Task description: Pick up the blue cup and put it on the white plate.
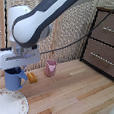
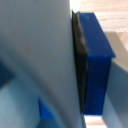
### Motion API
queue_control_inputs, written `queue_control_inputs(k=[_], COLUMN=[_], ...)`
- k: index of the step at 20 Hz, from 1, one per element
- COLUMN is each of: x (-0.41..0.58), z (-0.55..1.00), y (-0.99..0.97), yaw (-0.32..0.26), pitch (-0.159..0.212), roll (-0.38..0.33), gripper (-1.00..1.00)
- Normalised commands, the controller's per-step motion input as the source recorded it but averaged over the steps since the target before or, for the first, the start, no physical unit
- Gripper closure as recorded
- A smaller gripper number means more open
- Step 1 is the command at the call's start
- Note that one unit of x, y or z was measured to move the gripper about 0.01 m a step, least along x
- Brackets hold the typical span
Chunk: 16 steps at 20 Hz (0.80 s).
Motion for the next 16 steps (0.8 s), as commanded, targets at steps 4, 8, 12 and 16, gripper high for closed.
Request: queue_control_inputs(k=[4,8,12,16], x=[0.286,0.3,0.23,0.183], z=[-0.23,-0.25,-0.31,-0.33], y=[0.59,0.56,0.41,0.23], yaw=[0.0,0.0,0.0,0.0], pitch=[-0.023,-0.016,-0.022,-0.034], roll=[-0.267,-0.183,-0.067,-0.005], gripper=[1.0,1.0,1.0,1.0])
